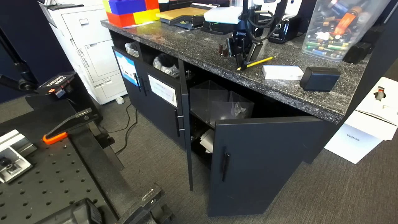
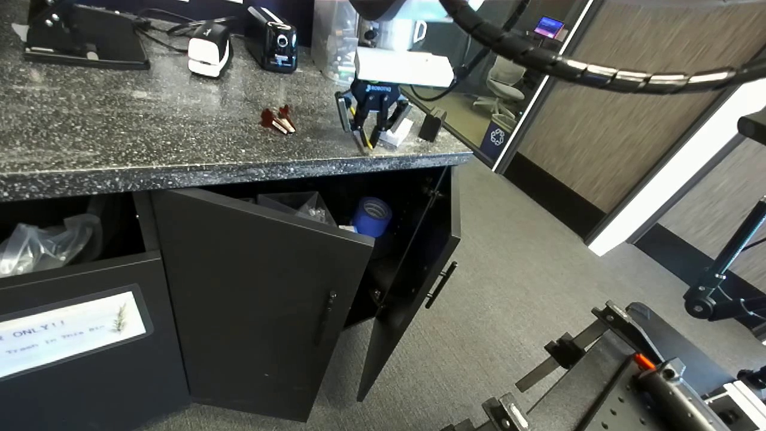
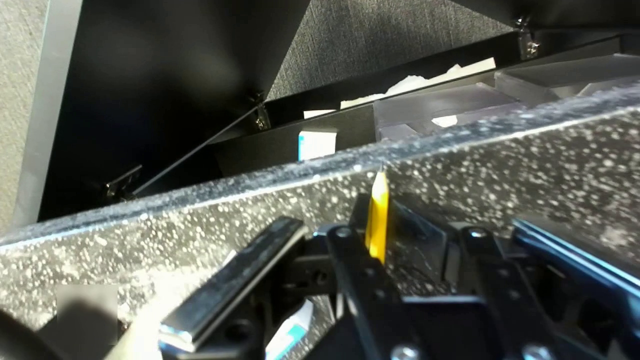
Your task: Move the pencil to the left
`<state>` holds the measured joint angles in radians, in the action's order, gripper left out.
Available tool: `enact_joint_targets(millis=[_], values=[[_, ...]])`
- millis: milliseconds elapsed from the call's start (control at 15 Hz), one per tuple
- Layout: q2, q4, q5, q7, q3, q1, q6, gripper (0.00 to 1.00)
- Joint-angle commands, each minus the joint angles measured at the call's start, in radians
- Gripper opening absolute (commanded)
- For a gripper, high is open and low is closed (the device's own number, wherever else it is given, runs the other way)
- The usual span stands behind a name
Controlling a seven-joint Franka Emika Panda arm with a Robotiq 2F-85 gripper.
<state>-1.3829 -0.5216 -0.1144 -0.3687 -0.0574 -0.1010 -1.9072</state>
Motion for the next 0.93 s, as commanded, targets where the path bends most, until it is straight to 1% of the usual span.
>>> enact_joint_targets(millis=[0, 67, 133, 200, 267, 400, 600, 867], values=[[0.067, 0.053, 0.001, 0.051, 0.014, -0.030, 0.023, 0.04], [0.028, 0.171, 0.014, 0.077, 0.006, -0.044, 0.073, 0.04], [0.057, 0.173, 0.019, 0.112, 0.016, -0.058, 0.084, 0.04], [0.127, 0.095, 0.024, 0.143, 0.026, -0.078, 0.067, 0.04], [0.137, 0.113, 0.032, 0.186, 0.042, -0.095, 0.081, 0.04], [0.166, 0.104, 0.048, 0.252, 0.072, -0.132, 0.095, 0.04], [0.177, 0.089, 0.068, 0.349, 0.108, -0.177, 0.114, 0.04], [0.150, 0.047, 0.083, 0.474, 0.142, -0.207, 0.131, 0.04]])
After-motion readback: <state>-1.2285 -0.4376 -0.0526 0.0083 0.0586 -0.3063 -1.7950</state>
